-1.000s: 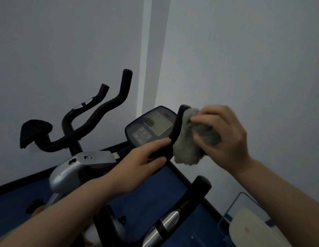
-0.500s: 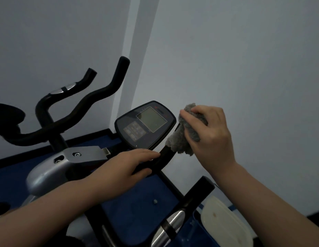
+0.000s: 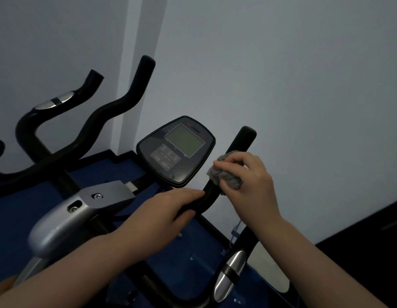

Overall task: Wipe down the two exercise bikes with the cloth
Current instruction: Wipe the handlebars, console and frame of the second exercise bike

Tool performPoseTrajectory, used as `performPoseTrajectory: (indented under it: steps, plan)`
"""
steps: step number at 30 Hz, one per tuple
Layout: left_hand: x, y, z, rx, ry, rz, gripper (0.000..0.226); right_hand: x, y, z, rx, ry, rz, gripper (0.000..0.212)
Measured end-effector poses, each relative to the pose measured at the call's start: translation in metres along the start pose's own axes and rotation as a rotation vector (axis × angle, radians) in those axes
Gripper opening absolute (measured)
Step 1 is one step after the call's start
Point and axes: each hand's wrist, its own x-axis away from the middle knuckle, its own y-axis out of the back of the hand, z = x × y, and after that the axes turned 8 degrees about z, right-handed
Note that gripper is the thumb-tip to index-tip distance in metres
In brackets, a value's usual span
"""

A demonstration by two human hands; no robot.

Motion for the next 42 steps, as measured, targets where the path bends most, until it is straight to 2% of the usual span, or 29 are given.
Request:
performPoseTrajectory:
  steps: [3, 6, 8, 11, 13, 17, 21, 23, 28, 31, 34, 37, 42]
  plan:
    - [0.001, 0.001, -0.001, 0.018, -0.007, 0.013, 0.045, 0.004, -0.004, 0.01, -0.007, -0.047, 0.026, 0.024]
    - [0.001, 0.002, -0.003, 0.019, -0.003, 0.012, 0.044, 0.009, -0.004, 0.015, -0.145, -0.1, 0.04, 0.021]
    - [0.001, 0.002, -0.003, 0.029, 0.009, -0.001, 0.044, 0.009, -0.005, 0.017, -0.209, -0.129, -0.044, 0.015]
    - [0.002, 0.002, -0.005, 0.024, 0.017, -0.004, 0.045, 0.012, -0.015, 0.02, -0.189, -0.294, -0.203, 0.029]
    - [0.002, 0.003, -0.006, 0.018, 0.024, 0.0, 0.045, 0.018, -0.025, 0.025, -0.221, -0.371, -0.225, 0.029]
    - [0.003, 0.003, -0.005, 0.025, 0.04, 0.006, 0.045, 0.024, -0.027, 0.026, -0.315, -0.344, -0.235, 0.025]
    - [0.003, 0.002, -0.007, -0.01, 0.056, -0.022, 0.045, 0.001, 0.002, 0.015, -0.283, -0.217, -0.429, 0.025]
    - [0.003, 0.002, -0.007, -0.011, 0.062, -0.017, 0.044, -0.013, 0.011, 0.01, -0.225, -0.173, -0.452, 0.024]
    - [0.003, 0.003, -0.01, 0.002, 0.059, -0.014, 0.045, -0.017, 0.001, 0.003, -0.067, -0.105, -0.384, 0.024]
    - [0.005, 0.002, -0.013, -0.029, 0.069, -0.034, 0.043, -0.004, -0.011, 0.005, -0.036, -0.12, -0.27, 0.023]
    - [0.013, 0.004, -0.013, -0.092, 0.102, -0.053, 0.04, 0.008, -0.02, 0.015, -0.065, -0.202, -0.147, 0.022]
    - [0.024, 0.007, -0.011, -0.126, 0.151, -0.082, 0.038, 0.015, -0.023, 0.023, -0.129, -0.303, -0.092, 0.023]
    - [0.035, 0.001, -0.018, -0.109, 0.235, -0.178, 0.036, 0.027, -0.022, 0.033, -0.2, -0.365, -0.021, 0.024]
